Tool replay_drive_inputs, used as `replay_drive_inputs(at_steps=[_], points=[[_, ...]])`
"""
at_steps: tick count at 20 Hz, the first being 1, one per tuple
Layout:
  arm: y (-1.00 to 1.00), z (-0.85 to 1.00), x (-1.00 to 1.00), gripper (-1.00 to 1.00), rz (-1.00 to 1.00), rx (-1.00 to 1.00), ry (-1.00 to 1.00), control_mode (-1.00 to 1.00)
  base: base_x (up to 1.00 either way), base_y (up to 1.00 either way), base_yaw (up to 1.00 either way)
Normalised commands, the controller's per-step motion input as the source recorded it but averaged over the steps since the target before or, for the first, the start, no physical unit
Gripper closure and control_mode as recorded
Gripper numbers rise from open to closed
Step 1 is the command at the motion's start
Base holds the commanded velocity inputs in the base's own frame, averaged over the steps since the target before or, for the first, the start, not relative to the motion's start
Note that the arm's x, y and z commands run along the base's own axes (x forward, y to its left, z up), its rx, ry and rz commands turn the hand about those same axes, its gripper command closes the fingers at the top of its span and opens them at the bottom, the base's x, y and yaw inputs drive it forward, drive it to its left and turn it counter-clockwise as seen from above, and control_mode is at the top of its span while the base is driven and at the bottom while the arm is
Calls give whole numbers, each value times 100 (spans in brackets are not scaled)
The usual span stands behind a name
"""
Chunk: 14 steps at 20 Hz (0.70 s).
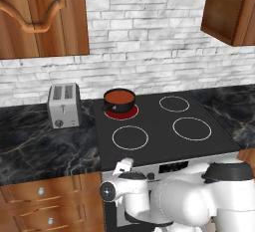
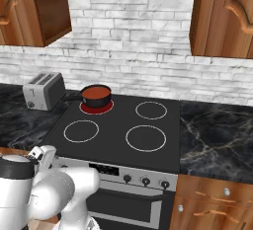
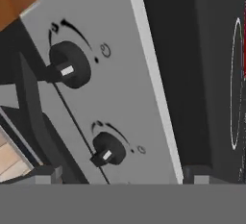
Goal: Wait until the marinara sauce is simmered to a deep red color and then turn off the stove.
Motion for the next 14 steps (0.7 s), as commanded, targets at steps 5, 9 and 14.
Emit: replay_drive_inputs(at_steps=[5,9,14], points=[[0,-51,7,-100,0,23,-15,-100,0,0,0],[0,-76,0,-100,0,13,-6,-100,0,0,0],[-18,-72,0,-100,0,6,-3,-100,0,0,0]])
